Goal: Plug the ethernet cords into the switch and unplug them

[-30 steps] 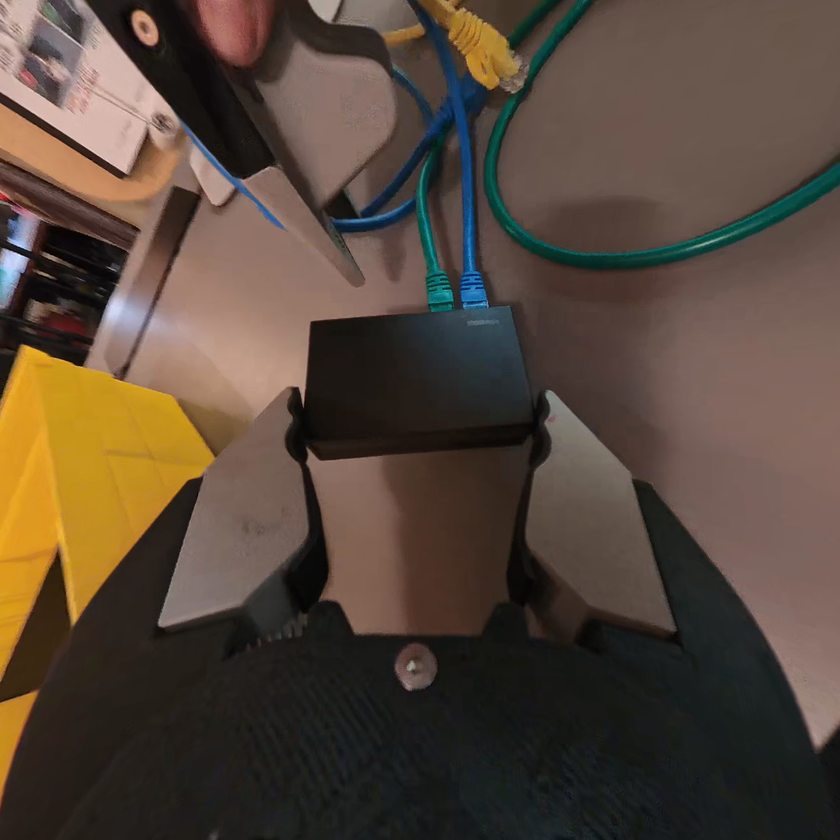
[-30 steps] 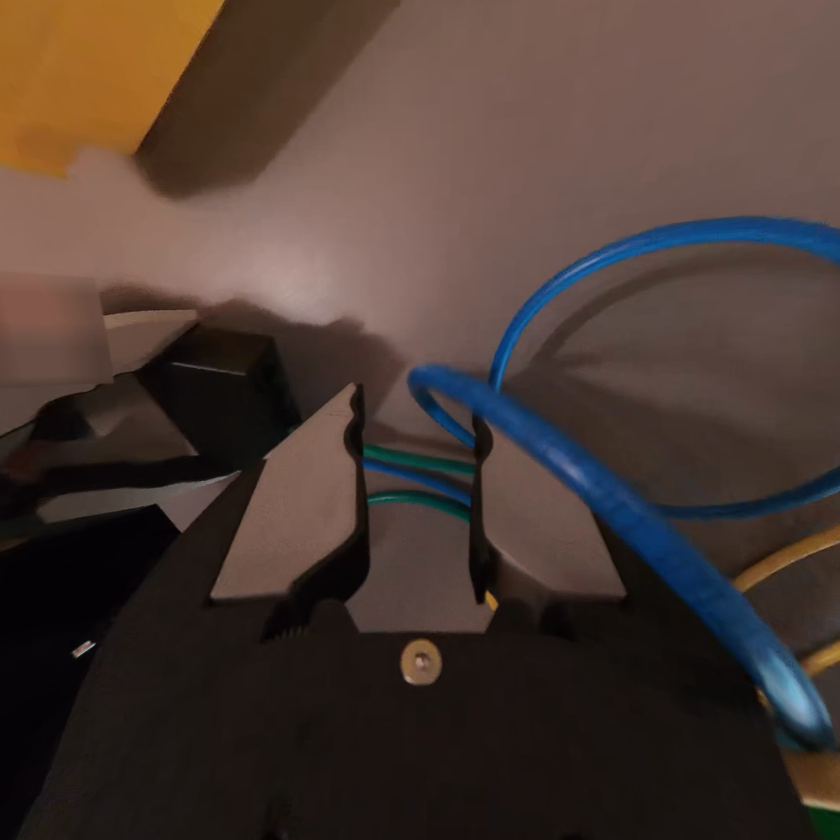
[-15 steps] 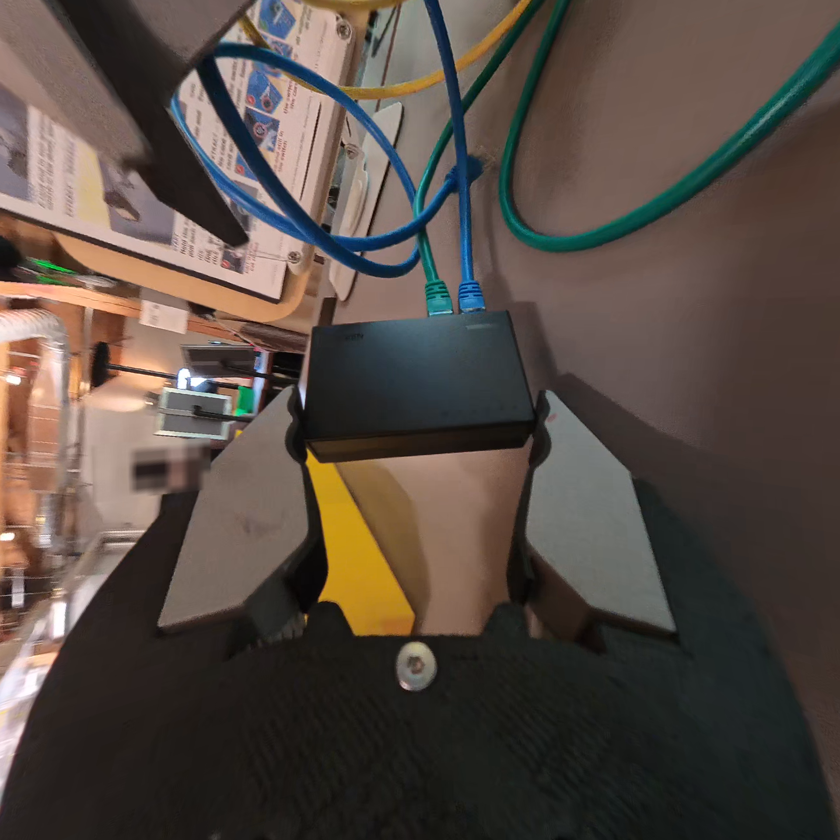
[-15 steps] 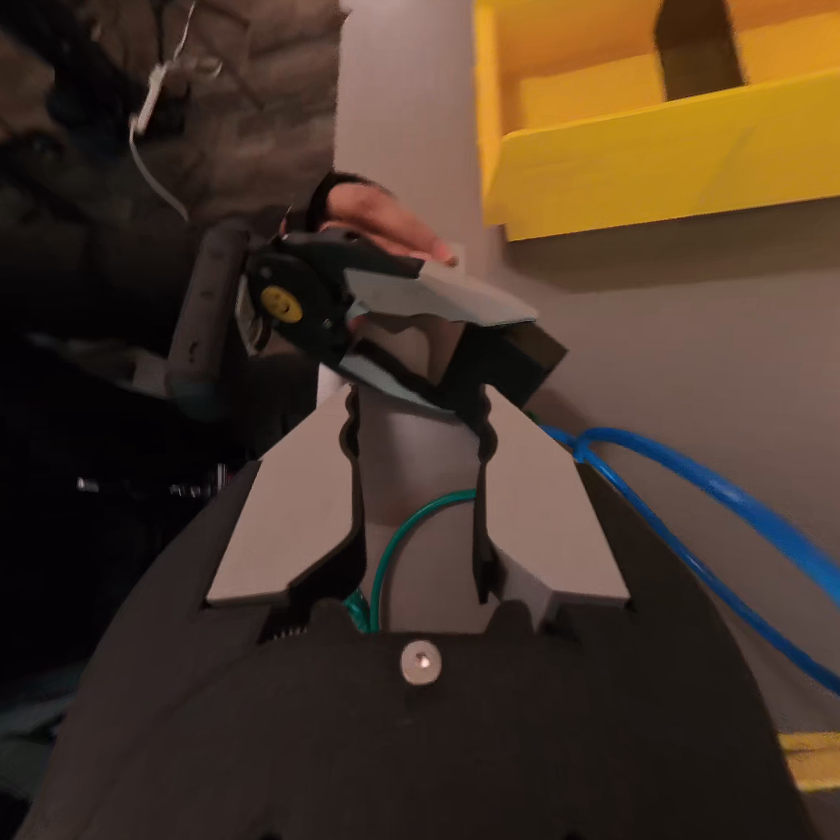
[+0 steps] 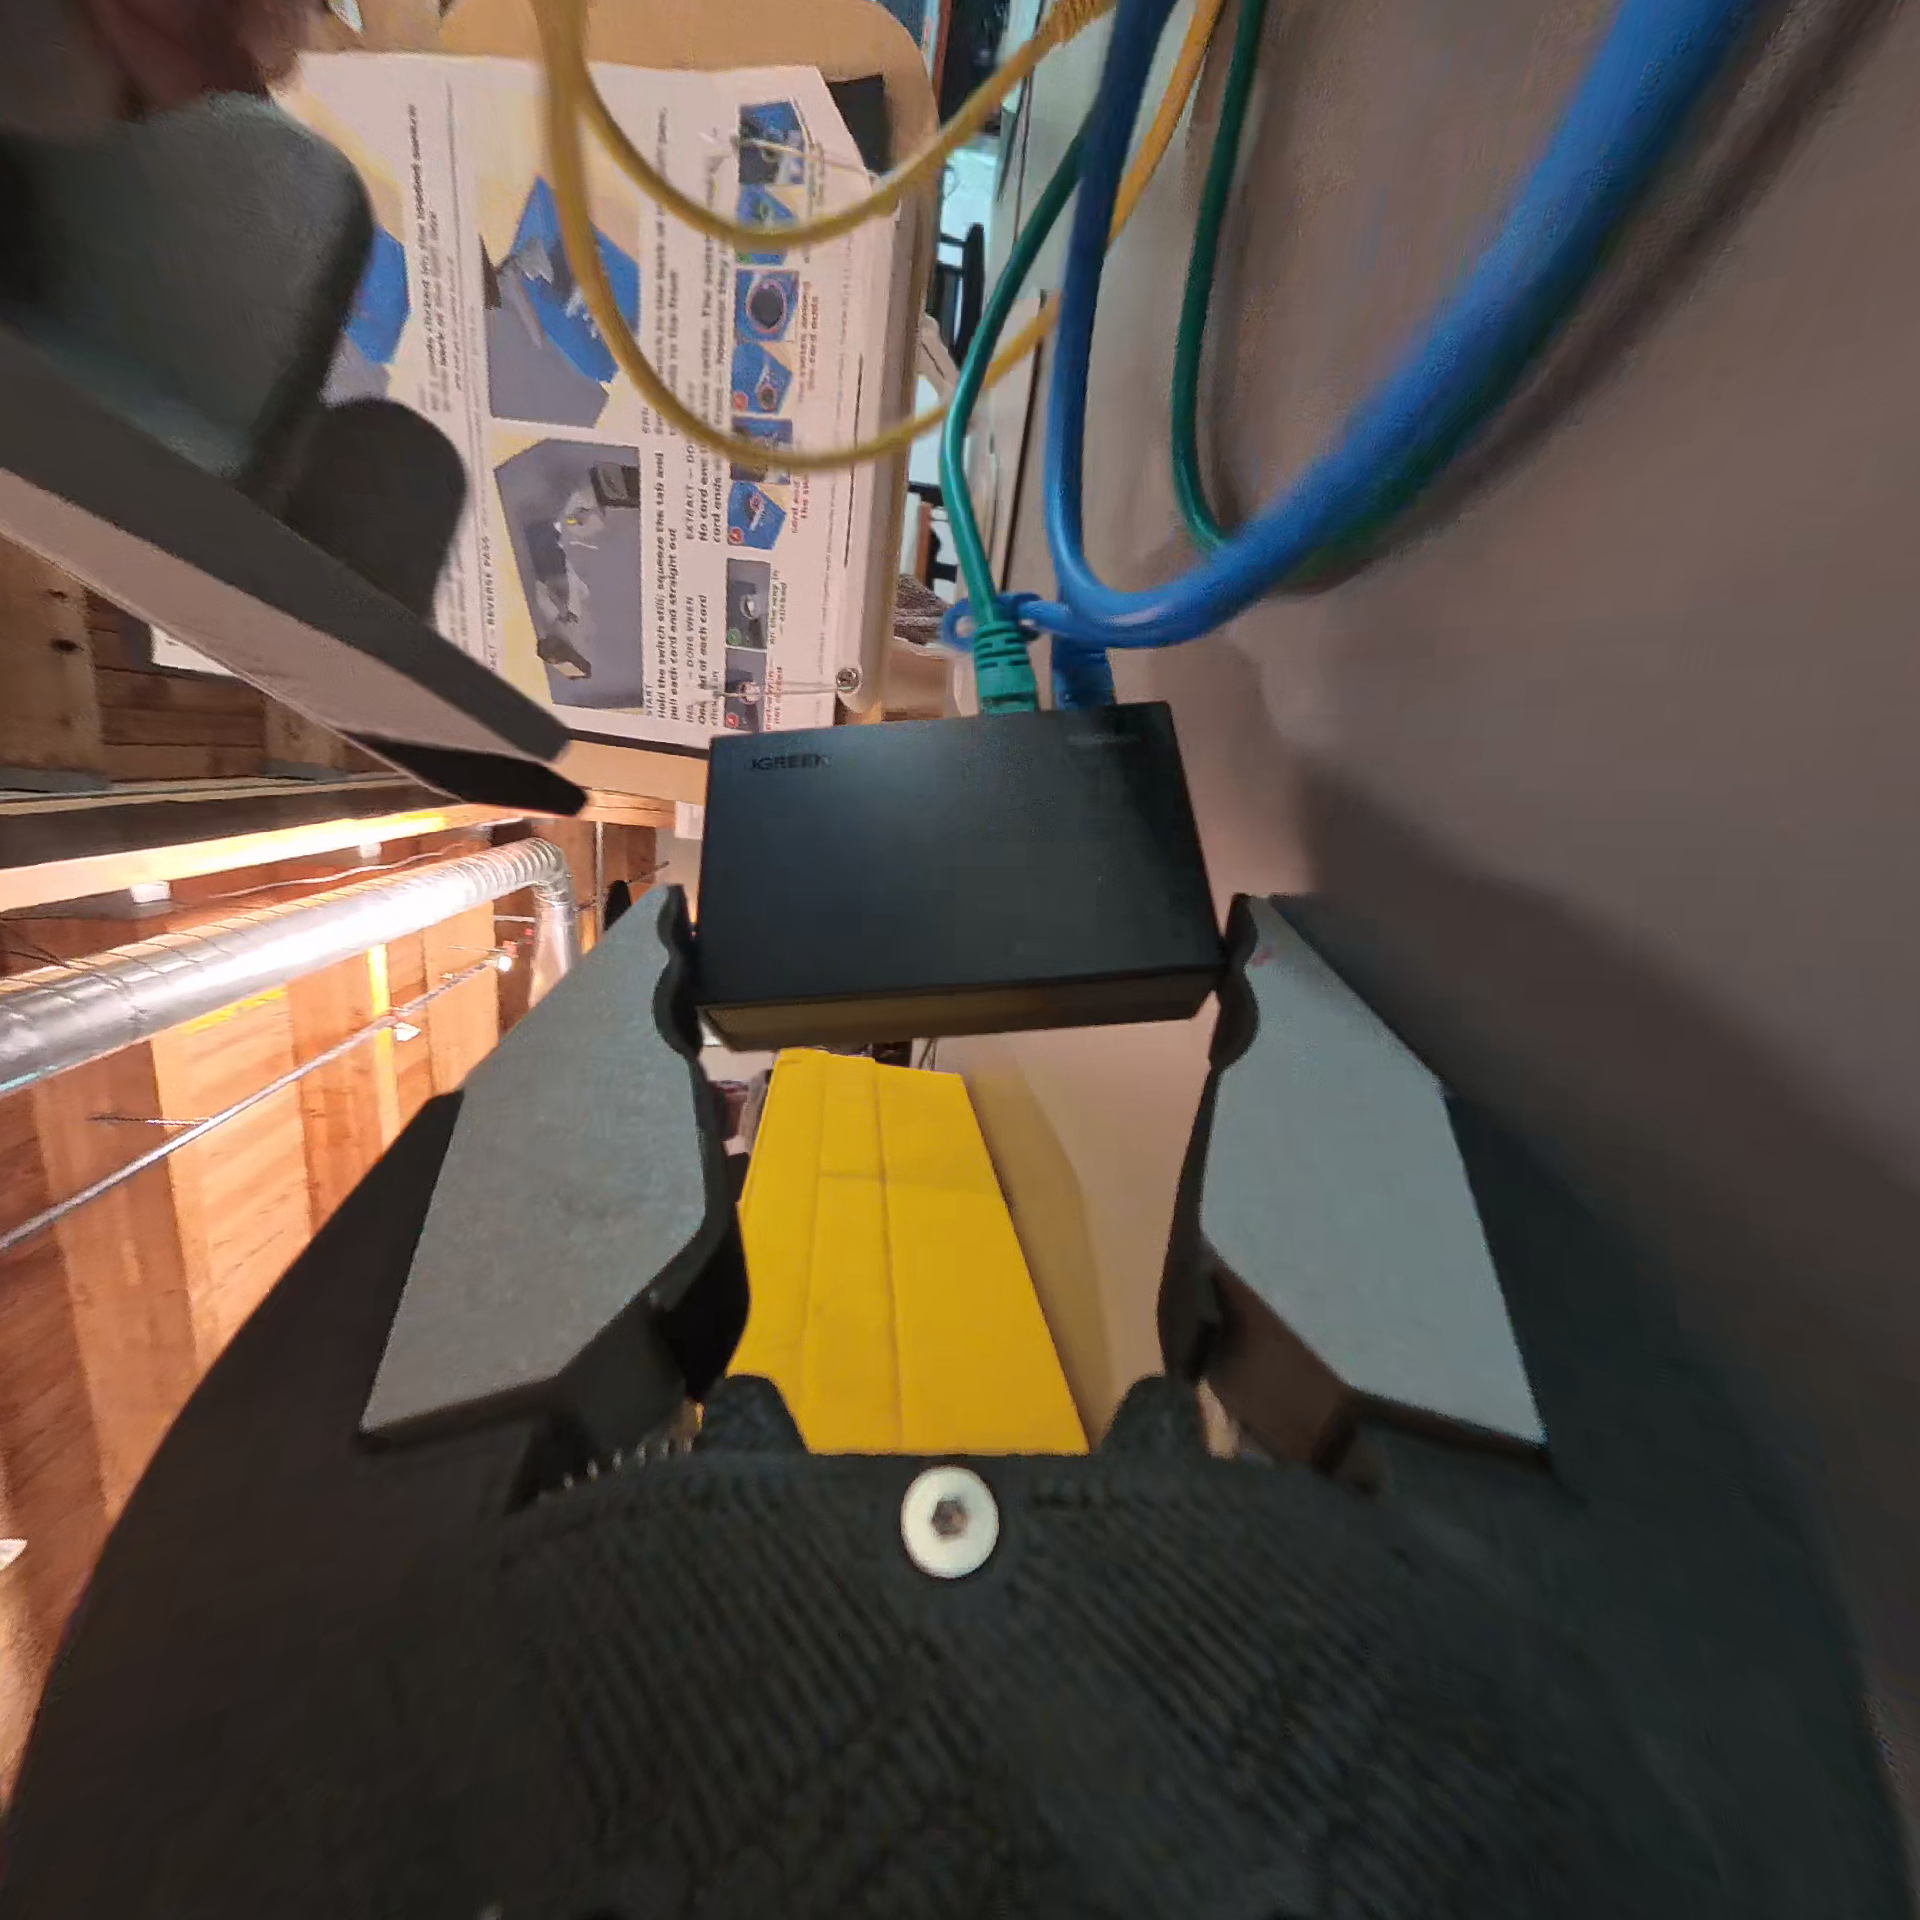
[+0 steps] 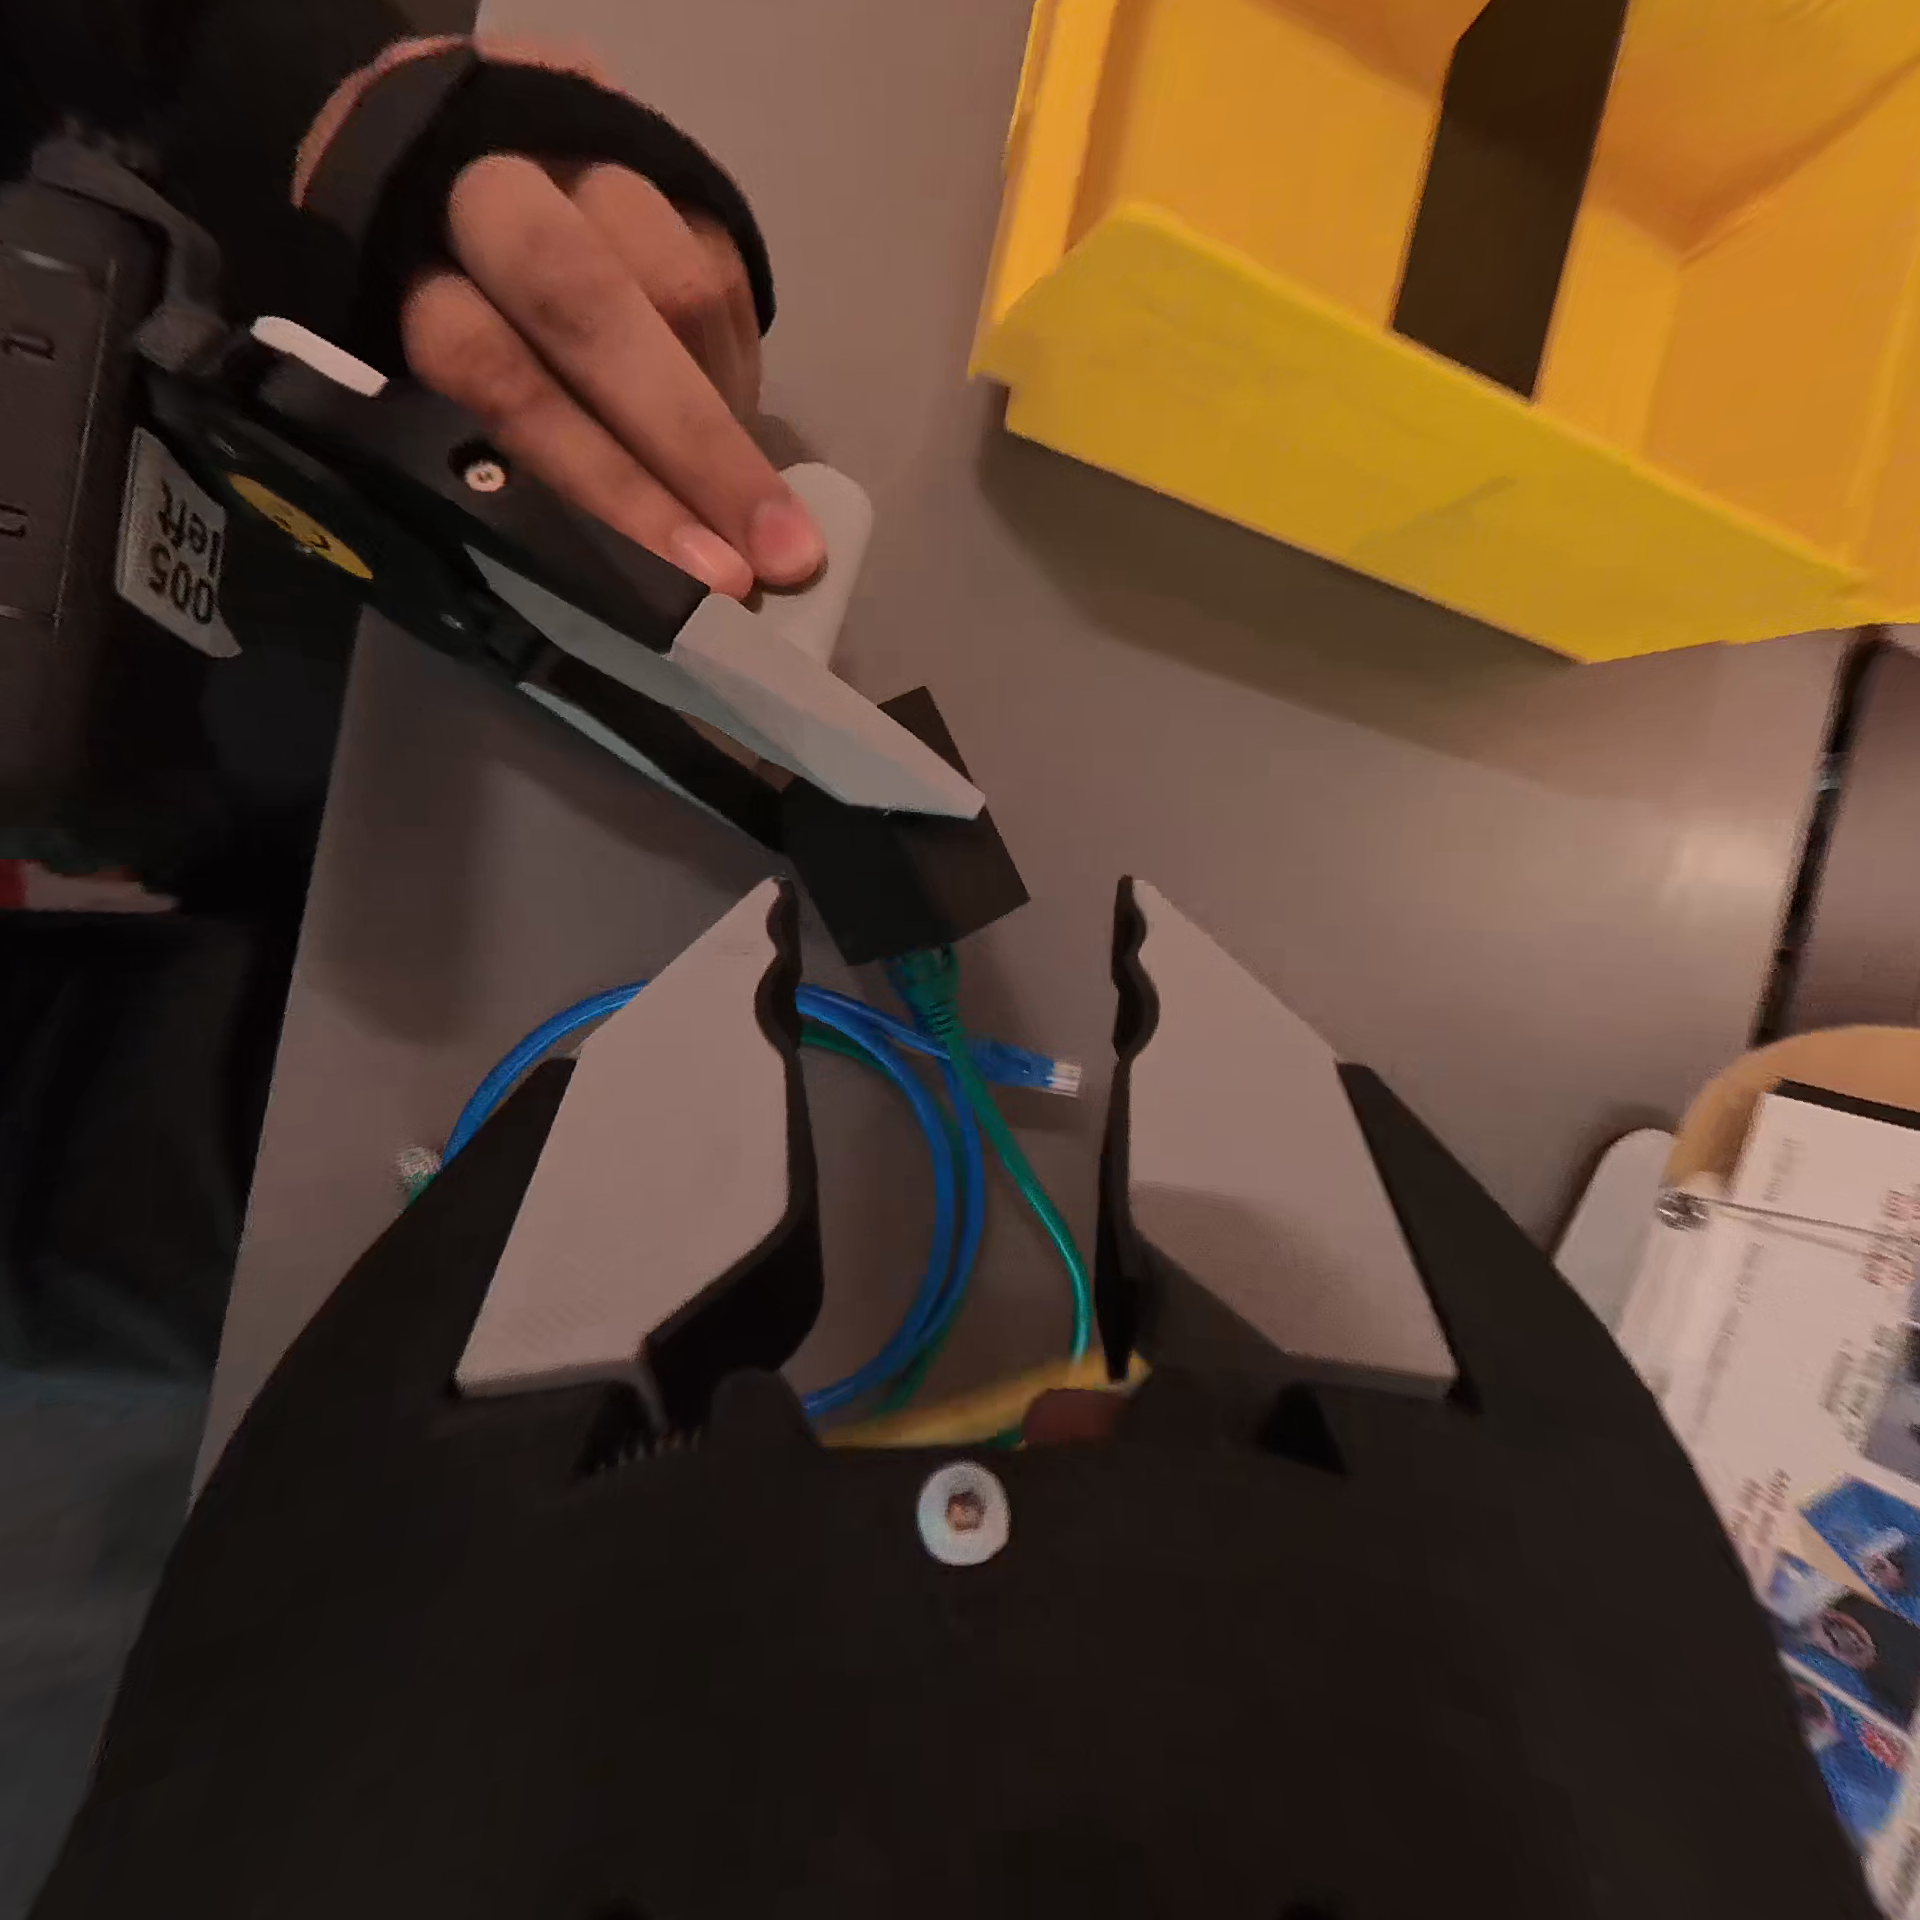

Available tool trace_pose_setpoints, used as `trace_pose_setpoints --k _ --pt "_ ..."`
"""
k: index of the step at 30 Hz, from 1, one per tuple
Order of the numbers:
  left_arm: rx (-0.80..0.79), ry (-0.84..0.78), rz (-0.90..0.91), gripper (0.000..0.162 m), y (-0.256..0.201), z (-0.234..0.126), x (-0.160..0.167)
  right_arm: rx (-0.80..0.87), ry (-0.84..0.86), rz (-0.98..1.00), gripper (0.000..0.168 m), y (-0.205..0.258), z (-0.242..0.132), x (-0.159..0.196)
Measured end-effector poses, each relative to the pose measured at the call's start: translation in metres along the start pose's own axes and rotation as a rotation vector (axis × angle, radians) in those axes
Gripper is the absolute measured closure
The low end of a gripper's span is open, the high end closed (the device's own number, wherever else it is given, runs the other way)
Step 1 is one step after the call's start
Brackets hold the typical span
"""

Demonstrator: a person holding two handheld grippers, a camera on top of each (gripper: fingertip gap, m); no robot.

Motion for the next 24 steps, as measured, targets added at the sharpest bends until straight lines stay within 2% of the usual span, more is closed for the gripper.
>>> trace_pose_setpoints --k 4,5,6,12,14,16,19,20,22,24 --pt "-0.019 -0.003 0.016 0.063 0.000 -0.001 0.000 -0.078 0.119 -0.001 0.116 -0.007 0.034 0.005" --pt "-0.022 -0.003 0.016 0.063 0.000 -0.001 0.000 -0.126 0.121 0.007 0.129 -0.005 0.041 0.005" --pt "-0.021 -0.005 0.011 0.063 0.000 -0.001 0.001 -0.180 0.110 0.018 0.135 -0.003 0.046 0.006" --pt "0.067 -0.014 -0.135 0.063 0.003 0.001 0.011 -0.279 -0.050 0.094 0.139 -0.003 0.046 0.009" --pt "0.176 -0.013 -0.249 0.063 0.007 0.002 0.014 -0.285 -0.114 0.122 0.139 -0.003 0.043 0.012" --pt "0.343 -0.046 -0.409 0.076 0.015 -0.002 0.016 -0.227 -0.147 0.117 0.142 -0.003 0.041 0.017" --pt "0.561 -0.137 -0.702 0.085 0.041 -0.012 0.017 -0.125 -0.173 0.115 0.143 -0.003 0.037 0.026" --pt "0.633 -0.151 -0.799 0.086 0.048 -0.012 0.018 -0.115 -0.197 0.111 0.144 -0.001 0.035 0.026" --pt "0.766 -0.187 -0.964 0.074 0.057 -0.012 0.017 -0.107 -0.243 0.082 0.144 0.008 0.028 0.022" --pt "0.847 -0.247 -1.047 0.080 0.058 -0.012 0.014 -0.090 -0.284 0.039 0.144 0.018 0.020 0.015"
Point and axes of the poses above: each gripper's, where its closed fingertips meet, z out along the fingers, x out of its underside, y = z × x across the jaws, the point moved 5 cm from there along -z, back along the fingers, and after that the axes turned 15 degrees about y, right-handed, at the moved point
